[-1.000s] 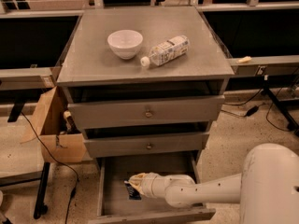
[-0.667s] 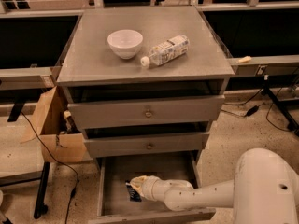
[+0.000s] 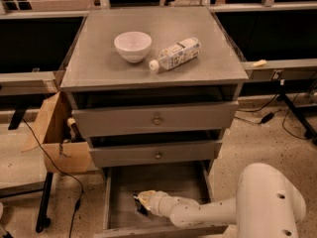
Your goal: Place rxbar blueberry into bottom drawer
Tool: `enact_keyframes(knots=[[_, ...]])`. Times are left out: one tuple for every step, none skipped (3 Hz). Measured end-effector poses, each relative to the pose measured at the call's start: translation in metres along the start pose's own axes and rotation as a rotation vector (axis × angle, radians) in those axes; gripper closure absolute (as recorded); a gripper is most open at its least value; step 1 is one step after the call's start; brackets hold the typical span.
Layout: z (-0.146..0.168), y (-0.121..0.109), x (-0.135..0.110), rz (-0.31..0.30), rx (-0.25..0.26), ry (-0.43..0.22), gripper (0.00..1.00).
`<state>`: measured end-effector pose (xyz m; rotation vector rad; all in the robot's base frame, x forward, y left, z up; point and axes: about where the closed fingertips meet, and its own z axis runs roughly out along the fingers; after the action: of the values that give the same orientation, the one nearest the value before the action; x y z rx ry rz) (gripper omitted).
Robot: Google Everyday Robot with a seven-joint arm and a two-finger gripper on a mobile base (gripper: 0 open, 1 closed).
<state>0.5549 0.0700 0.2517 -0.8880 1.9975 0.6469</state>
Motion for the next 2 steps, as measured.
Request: enact_keyframes(knots=[[0.0135,0.0063,0.0118,0.069,-0.012,0.012,0.57],[0.0211,0.0119,0.0187,0.114,-0.025,0.016,0.34]])
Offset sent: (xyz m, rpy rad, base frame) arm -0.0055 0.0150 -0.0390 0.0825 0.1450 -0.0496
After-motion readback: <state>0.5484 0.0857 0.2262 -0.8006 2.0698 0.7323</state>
